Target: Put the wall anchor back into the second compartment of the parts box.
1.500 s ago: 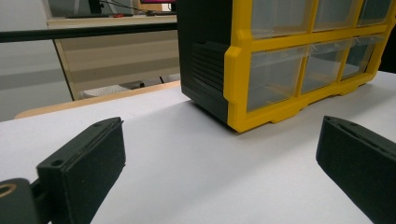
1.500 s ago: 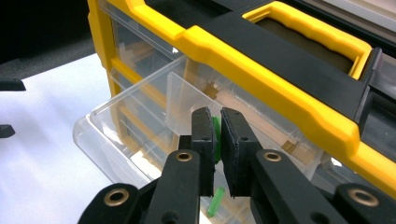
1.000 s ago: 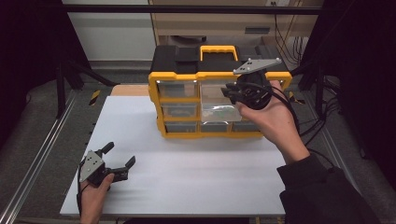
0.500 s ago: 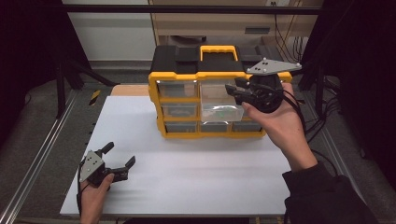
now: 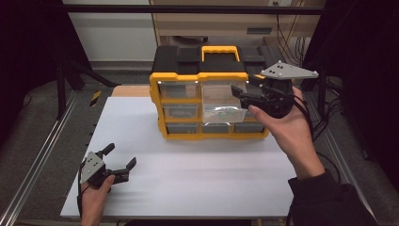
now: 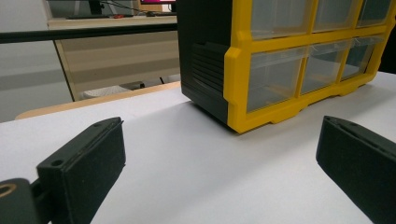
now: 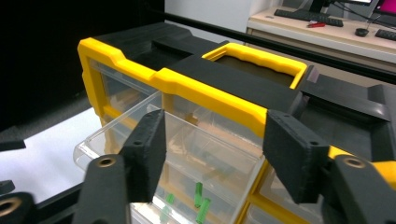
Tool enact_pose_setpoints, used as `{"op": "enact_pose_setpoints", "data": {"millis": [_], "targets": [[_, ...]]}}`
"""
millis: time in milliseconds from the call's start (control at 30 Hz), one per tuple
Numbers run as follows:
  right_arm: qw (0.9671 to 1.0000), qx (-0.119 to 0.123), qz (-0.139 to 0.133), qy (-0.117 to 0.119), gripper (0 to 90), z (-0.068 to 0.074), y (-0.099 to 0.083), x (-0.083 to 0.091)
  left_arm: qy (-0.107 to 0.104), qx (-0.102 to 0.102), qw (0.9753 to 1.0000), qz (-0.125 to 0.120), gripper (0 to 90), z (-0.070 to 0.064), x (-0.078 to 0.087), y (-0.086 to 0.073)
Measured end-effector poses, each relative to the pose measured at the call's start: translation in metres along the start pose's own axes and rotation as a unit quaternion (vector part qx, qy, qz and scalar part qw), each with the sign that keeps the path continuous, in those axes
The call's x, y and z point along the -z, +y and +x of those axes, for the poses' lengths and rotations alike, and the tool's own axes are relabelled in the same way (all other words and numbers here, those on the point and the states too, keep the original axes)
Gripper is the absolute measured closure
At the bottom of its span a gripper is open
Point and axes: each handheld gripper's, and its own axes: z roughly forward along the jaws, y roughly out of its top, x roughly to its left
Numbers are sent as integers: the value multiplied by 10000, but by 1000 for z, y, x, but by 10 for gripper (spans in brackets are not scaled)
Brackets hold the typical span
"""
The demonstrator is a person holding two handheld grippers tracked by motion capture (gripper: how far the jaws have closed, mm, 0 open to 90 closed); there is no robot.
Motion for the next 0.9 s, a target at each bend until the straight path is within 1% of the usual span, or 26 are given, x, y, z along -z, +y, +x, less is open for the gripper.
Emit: {"op": "enact_pose_setpoints", "data": {"millis": [133,200,267,367,633,700,833,900], "targets": [[9997,-116,-190,-27,289,-3,-6,5,1,-1,10000,0,11,0,0,0],[9995,-210,-221,-95,247,-5,-8,7,0,-3,10000,-1,11,0,0,0],[9993,-264,-258,-93,215,-7,-12,10,0,-7,10000,2,11,0,0,0],[9991,-292,-287,-133,176,-9,-19,13,0,-10,10000,2,11,0,0,0],[9989,-325,-306,-163,120,-10,-35,19,-3,-11,10000,10,11,0,0,0],[9988,-340,-285,-211,112,-11,-38,20,-7,-29,10000,24,11,0,0,0],[9988,-362,-260,-220,97,-12,-43,22,3,-10,10000,5,11,0,0,0],[9989,-334,-245,-221,89,-12,-44,24,1,-10,10000,7,11,0,0,0]]}}
